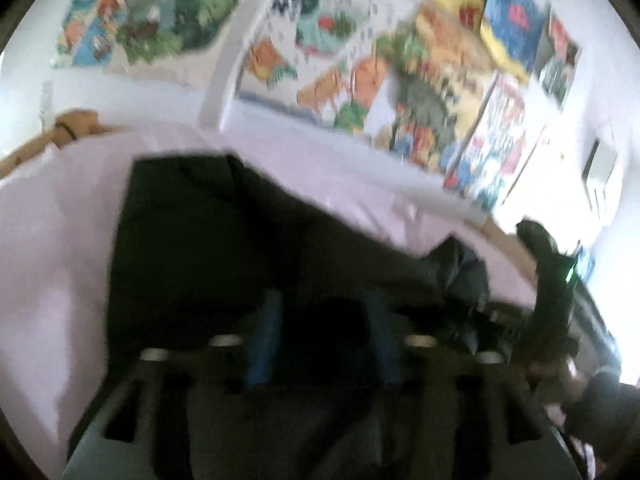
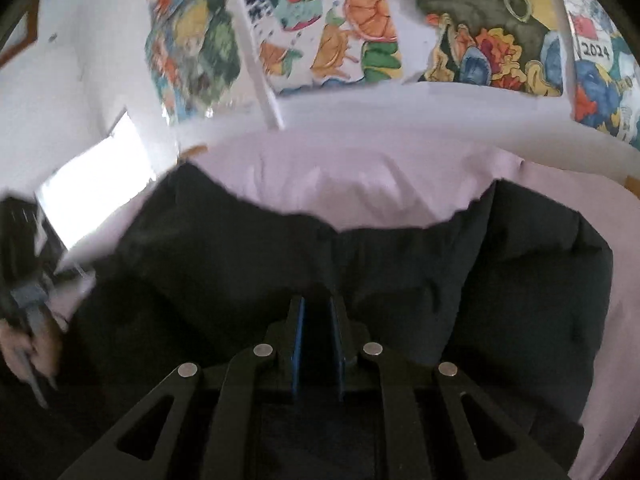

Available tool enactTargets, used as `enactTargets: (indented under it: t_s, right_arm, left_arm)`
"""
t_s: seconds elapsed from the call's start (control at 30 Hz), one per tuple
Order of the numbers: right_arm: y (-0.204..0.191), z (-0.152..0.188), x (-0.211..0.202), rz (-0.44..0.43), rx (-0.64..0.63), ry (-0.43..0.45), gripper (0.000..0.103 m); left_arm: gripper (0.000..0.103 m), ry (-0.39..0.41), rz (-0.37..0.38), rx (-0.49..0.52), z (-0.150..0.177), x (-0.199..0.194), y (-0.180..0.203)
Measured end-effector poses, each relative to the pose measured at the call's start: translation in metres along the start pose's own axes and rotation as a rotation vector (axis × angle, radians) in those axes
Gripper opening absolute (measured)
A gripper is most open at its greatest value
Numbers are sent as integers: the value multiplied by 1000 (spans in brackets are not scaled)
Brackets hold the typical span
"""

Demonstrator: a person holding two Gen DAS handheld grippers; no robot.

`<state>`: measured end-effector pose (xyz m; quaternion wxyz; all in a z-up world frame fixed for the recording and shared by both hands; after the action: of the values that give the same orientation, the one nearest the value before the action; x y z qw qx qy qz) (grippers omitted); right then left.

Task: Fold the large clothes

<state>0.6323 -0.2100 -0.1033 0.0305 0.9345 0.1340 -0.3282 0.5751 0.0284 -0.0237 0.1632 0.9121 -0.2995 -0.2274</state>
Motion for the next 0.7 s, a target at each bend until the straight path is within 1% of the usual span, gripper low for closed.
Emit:
enactTargets:
  t_s: [0.03,0.07,0.13,0.2,0.23,0.3,0.33,0.37,0.43,0.47,0.53,0.63,0.67,0.7]
  right_arm:
    - [0,3,-1,6,-13,1,13]
    - [0,4,-1,10,-20,-4,13]
    - [1,7,-1,12,-11,-7,13]
    - [0,8,2,18,1,-7,13]
    - [0,9,2,21,2,-5,13]
    - [0,10,-1,21,3,10,13]
    - [0,10,-1,19,4,14,13]
    - [1,10,-2,22,2,22,13]
    - [4,12,-1,50,-12,30,9]
    - [6,12,1,66,-20,28,9]
    - [10,14,5,97,-26,25,3]
    - [20,15,12,96,12,15,0]
    - [24,16,15,95,32,11,0]
    - [28,16,17,92,52,9,0]
  left_arm:
    - [55,22,9,18,-6,-3,6]
    - [55,19,13,42,-12,0,13]
    - [55,-13,-4,88,-18,14,25]
    - [55,-83,-14,117,-19,45,39]
    - [55,-112,-31,115,-16,58,38]
    - [55,-168,-88,93,-7,90,32]
    - [55,-181,-116,89,-1,98,28]
    - [55,-193,-161,104,3,108,22]
    - [55,-201,-206,158,9,113,18]
    - [55,-211,-220,182,12,114,15]
    - [55,-209,-247,206,15,112,7]
    - [56,-171,-303,199,24,106,-14]
    - [57,-161,-323,170,27,105,-28]
    - [58,-161,-294,136,29,105,-35]
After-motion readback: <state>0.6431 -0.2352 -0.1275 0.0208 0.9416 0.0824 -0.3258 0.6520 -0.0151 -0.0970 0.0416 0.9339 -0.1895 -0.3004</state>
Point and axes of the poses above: each gripper's, at about its wrist camera, not at the fingertips, and x roughly the way its jaws point, y to its right, z to its underside, the point moved 8 cm from there along x, roughly the way its jaws point, and after that the axes turned 14 degrees about z, right-handed, at the moved point
